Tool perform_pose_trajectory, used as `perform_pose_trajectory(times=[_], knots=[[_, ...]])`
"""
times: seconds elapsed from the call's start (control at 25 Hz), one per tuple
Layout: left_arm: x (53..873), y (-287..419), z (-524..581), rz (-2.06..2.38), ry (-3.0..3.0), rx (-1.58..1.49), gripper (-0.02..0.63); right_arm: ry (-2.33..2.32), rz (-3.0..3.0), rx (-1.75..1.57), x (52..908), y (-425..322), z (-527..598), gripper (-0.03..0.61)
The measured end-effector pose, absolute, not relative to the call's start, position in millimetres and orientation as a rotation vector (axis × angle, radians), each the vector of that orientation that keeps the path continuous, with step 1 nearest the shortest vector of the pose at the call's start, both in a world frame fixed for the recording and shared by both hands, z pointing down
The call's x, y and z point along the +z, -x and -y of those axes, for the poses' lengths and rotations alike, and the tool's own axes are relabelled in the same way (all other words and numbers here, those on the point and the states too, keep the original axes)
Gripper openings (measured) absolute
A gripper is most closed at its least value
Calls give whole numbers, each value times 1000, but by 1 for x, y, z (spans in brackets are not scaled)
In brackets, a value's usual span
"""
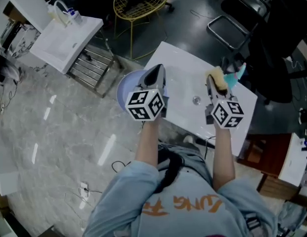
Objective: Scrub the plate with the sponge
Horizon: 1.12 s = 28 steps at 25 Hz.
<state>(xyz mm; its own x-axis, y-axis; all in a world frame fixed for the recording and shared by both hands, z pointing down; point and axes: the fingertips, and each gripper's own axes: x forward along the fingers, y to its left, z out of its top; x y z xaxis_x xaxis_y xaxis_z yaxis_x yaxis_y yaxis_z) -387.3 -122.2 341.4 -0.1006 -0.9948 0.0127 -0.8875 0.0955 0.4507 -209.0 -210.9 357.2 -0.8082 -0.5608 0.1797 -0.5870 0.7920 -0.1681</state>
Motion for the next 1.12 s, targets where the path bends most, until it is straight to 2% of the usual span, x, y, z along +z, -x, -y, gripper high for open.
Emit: perform_pose_trajectory(times=[0.76, 1.12], knots=[[255, 172, 235, 1742, -2447, -373, 2, -1487, 2777, 96, 268, 25, 277, 29], [249, 134, 256, 1695, -2493, -348, 2, -1546, 2732, 96, 266, -18, 287, 29]])
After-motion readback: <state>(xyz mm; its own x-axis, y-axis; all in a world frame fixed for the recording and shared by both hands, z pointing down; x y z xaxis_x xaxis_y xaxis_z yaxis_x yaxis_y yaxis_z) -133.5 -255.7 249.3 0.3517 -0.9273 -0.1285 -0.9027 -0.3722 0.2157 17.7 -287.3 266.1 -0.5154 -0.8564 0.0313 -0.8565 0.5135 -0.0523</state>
